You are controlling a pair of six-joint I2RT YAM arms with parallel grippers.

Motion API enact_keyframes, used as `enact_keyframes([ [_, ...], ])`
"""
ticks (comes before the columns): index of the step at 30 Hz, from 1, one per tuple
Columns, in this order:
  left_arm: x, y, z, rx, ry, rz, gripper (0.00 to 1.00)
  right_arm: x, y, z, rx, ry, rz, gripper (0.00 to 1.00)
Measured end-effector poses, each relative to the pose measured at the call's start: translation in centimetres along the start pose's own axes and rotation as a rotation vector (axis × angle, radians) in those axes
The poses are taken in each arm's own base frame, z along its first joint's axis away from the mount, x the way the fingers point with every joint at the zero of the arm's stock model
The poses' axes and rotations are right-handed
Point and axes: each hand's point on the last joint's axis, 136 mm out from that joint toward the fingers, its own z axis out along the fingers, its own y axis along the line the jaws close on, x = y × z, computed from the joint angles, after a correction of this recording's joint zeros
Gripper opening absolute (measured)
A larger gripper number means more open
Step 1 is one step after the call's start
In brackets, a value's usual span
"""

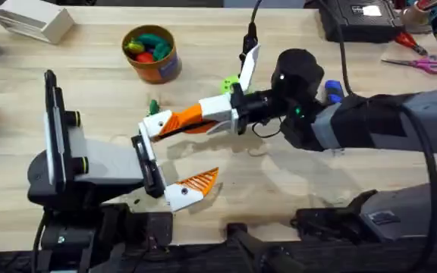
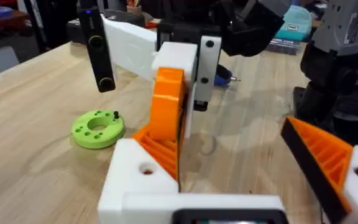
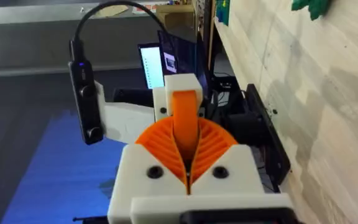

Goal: Pick up the gripper from the table and insert it into the empty holder that is missing its gripper. Then pick up a screw, insert it into the mounting hole, and use the screwdriver to tighten it. Finally, clean up the table by picking up the vegetable and placing it into the bucket.

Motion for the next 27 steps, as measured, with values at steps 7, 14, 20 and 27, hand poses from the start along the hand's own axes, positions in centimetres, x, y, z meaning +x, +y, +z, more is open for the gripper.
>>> enact_keyframes([
  [7, 0.0, 0.03, 0.0, -0.001, 0.0, 0.0, 0.985, -0.03, -0.01, 0.02, 0.0, -0.002, 0.0, 0.015],
  [14, -0.01, 0.06, 0.0, -0.003, 0.0, 0.001, 0.985, -0.04, 0.0, 0.03, 0.001, -0.003, 0.005, 0.054],
  [20, 0.01, -0.37, 0.02, 0.021, 0.0, -0.002, 0.985, 0.12, 0.38, 0.59, -0.004, 0.003, -0.008, 0.866],
  [27, 0.02, -0.45, 0.02, 0.025, 0.0, -0.003, 0.985, -0.37, 0.39, 0.61, -0.001, -0.022, -0.009, 0.896],
])
